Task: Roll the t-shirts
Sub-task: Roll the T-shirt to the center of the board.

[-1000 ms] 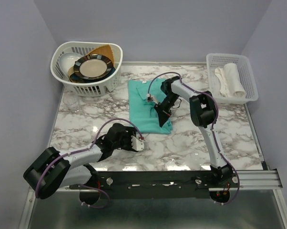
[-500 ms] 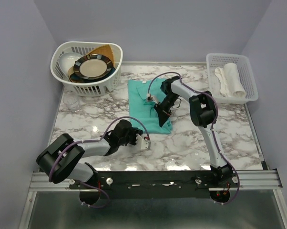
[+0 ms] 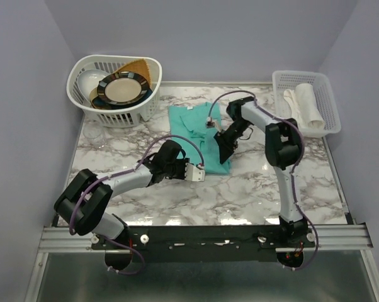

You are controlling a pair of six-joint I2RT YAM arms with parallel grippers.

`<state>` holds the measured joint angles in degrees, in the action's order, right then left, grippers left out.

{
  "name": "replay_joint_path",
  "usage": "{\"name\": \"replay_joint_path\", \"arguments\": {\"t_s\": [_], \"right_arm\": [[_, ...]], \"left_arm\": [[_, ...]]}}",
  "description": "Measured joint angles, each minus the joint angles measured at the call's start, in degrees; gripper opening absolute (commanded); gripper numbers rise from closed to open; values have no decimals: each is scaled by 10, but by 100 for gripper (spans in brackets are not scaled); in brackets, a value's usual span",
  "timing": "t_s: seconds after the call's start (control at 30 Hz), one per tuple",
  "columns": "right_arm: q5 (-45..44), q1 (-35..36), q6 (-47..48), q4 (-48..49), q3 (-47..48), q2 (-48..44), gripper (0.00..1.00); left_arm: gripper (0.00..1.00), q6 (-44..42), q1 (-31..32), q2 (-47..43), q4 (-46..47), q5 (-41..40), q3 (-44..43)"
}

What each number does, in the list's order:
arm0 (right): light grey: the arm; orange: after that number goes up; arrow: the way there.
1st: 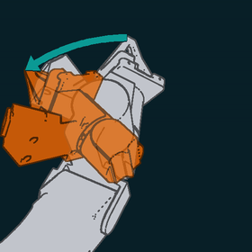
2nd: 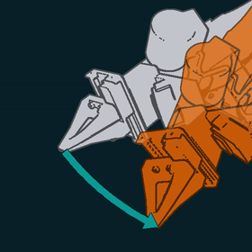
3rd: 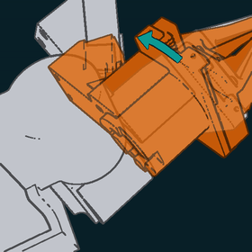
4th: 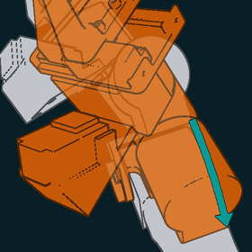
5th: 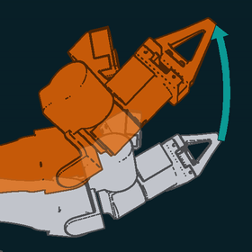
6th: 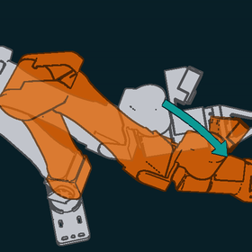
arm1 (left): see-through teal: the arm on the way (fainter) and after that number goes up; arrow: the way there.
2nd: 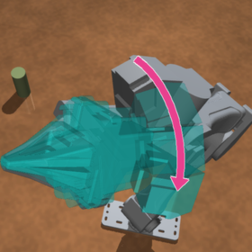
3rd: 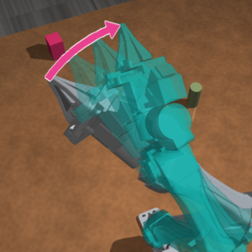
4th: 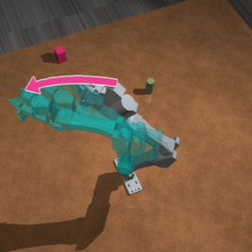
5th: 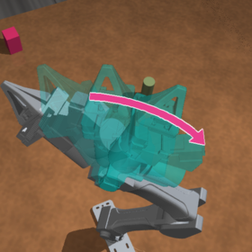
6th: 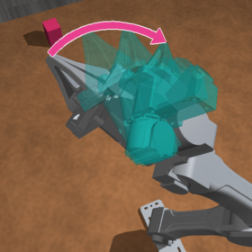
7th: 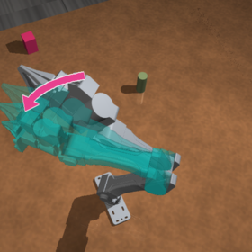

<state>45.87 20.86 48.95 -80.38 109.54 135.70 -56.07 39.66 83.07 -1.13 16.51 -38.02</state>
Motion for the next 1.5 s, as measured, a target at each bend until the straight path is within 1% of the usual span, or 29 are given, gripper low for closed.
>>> {"name": "replay_joint_path", "arguments": {"t_s": [0.03,0.1,0.17,0.2,0.23,0.3,0.37,0.47,0.57,0.67,0.77,0.9,0.93,1.0,1.07,1.1,1.37,1.47,1.5], "right_arm": [[0,-12,0,9,-16,-20,56],[-7,-40,4,68,-100,-101,58],[-20,-65,9,147,-209,-218,61],[-20,-70,10,168,-243,-252,63],[-23,-71,16,211,-302,-329,63],[-28,-55,29,286,-388,-429,64],[-40,-22,41,364,-468,-504,64],[-63,37,56,471,-573,-566,64],[-94,83,67,560,-646,-582,65],[-121,104,75,621,-677,-582,65],[-143,118,83,676,-692,-581,65],[-166,127,92,730,-693,-581,66],[-170,130,92,740,-694,-581,66],[-179,132,97,757,-694,-579,70],[-183,135,100,765,-694,-574,70],[-184,138,105,768,-694,-566,73],[-191,152,118,764,-692,-513,76],[-206,156,121,764,-682,-495,72],[-211,158,121,764,-678,-490,65]], "left_arm": [[0,7,-6,0,-17,12,-11],[0,21,-18,2,-54,37,-33],[0,33,-29,14,-89,60,-61],[0,35,-33,20,-98,66,-70],[0,41,-42,30,-118,81,-86],[0,49,-54,45,-144,100,-108],[0,63,-75,66,-175,125,-137],[0,81,-97,86,-205,151,-168],[0,92,-115,94,-229,173,-190],[0,99,-122,109,-262,202,-223],[0,105,-125,125,-280,222,-244],[0,111,-126,131,-297,237,-250],[0,112,-126,132,-300,239,-250],[0,116,-127,133,-306,245,-251],[0,120,-129,134,-310,251,-252],[0,123,-130,136,-312,254,-253],[0,144,-142,157,-321,281,-270],[0,150,-151,163,-327,293,-279],[0,150,-155,164,-329,298,-282]]}}
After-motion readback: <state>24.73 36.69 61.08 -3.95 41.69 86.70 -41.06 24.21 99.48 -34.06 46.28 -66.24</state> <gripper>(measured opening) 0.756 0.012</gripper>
